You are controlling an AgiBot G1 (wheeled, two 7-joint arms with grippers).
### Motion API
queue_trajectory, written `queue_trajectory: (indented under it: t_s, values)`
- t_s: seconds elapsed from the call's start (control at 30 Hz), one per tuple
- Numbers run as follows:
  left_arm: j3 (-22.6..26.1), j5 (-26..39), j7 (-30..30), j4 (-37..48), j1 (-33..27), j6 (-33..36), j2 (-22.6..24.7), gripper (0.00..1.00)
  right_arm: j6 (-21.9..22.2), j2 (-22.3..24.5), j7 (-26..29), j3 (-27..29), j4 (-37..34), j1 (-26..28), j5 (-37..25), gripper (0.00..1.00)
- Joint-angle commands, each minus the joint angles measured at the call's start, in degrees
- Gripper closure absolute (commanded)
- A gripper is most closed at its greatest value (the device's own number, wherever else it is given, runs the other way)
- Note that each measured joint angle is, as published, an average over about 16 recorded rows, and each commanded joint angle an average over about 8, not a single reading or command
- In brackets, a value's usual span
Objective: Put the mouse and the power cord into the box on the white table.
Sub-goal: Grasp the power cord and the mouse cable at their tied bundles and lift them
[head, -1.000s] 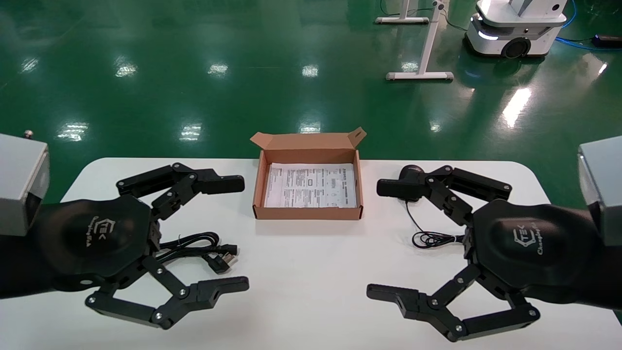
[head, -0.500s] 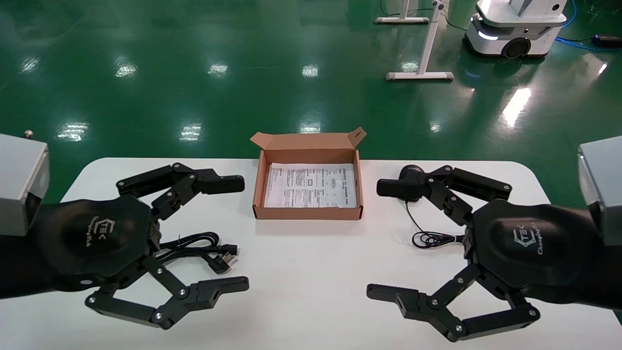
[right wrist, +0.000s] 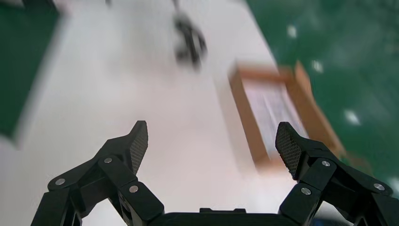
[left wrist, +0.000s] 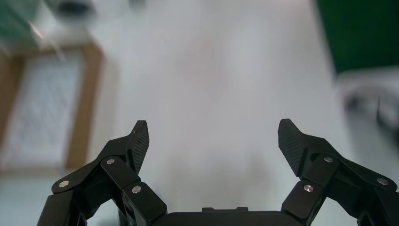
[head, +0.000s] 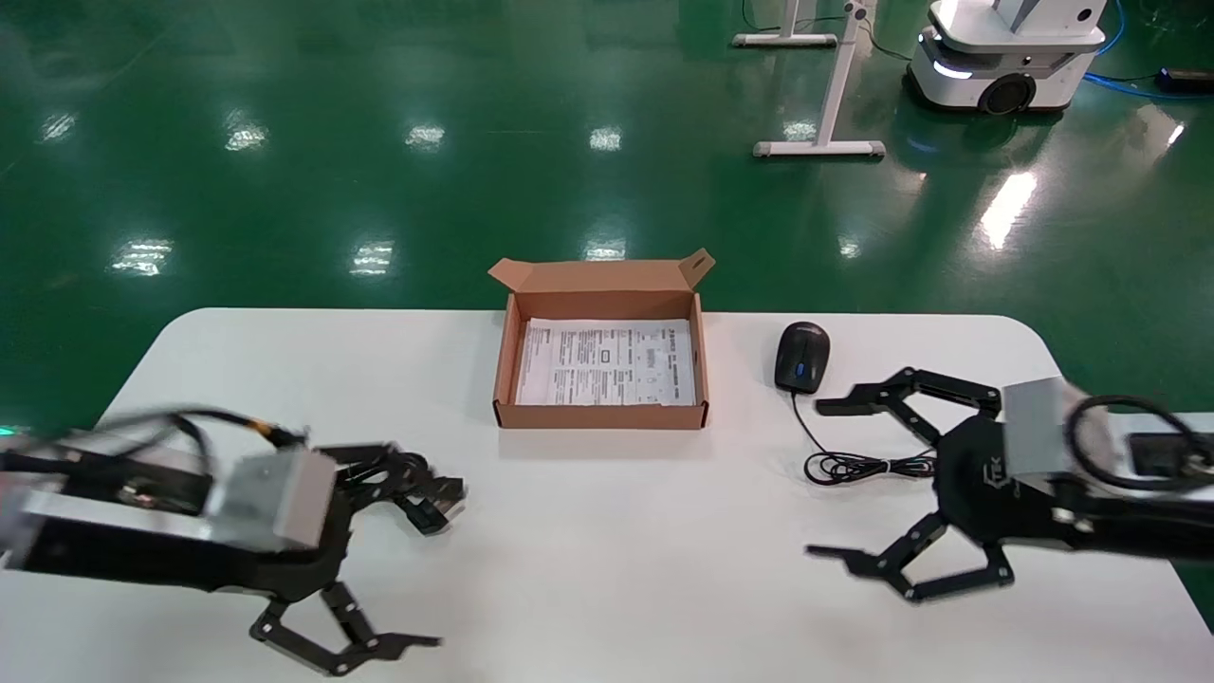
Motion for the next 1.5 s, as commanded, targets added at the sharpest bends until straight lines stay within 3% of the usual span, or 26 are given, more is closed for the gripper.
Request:
queue_trajectory:
  t_s: [0.03,0.2,0.37,0.57,0.83,0.87,0.9,1.1,1.13,1.17,1.5]
  values:
    - [3.7,5.4,2.1,2.3,-2.8,0.1,0.7,0.0,0.4,-0.9,-4.3,-1.9,-4.7,2.8,-5.2,0.0]
    - [9.3,14.2,9.4,15.7,-9.2,-1.3,5.9,0.0,3.9,-4.7,-13.6,-5.9,-15.7,8.3,-15.2,0.0]
    - [11.9,19.9,16.5,29.4,-14.1,-4.3,11.6,0.0,7.3,-8.7,-21.6,-8.9,-25.8,12.7,-21.8,0.0]
    - [13.0,22.7,23.3,42.1,-16.8,-9.0,16.7,0.0,12.0,-13.2,-28.8,-10.7,-35.9,16.5,-25.6,0.0]
    - [13.4,23.8,29.0,52.3,-18.1,-13.2,20.5,0.0,16.7,-17.3,-34.7,-11.5,-44.6,19.5,-27.3,0.0]
    - [13.5,23.9,29.6,53.2,-18.2,-13.5,20.8,0.06,17.1,-17.7,-35.1,-11.5,-45.5,19.7,-27.3,0.02]
    - [13.5,23.9,30.0,53.9,-18.2,-13.8,21.0,0.19,17.4,-18.0,-35.5,-11.5,-46.1,19.8,-27.3,0.1]
    - [13.7,24.3,31.5,57.1,-18.6,-14.7,22.0,0.94,18.5,-19.2,-36.1,-11.3,-49.4,20.7,-27.2,0.85]
    - [13.7,24.3,31.6,57.4,-18.7,-14.8,22.1,1.0,18.6,-19.3,-36.1,-11.3,-49.6,20.7,-27.3,0.95]
    - [13.8,24.4,31.7,57.6,-18.7,-14.9,22.1,1.0,18.7,-19.4,-36.2,-11.3,-49.8,20.8,-27.3,1.0]
    - [13.7,24.2,31.5,57.0,-18.6,-14.7,21.9,1.0,18.5,-19.1,-36.2,-11.2,-49.2,20.7,-27.1,1.0]
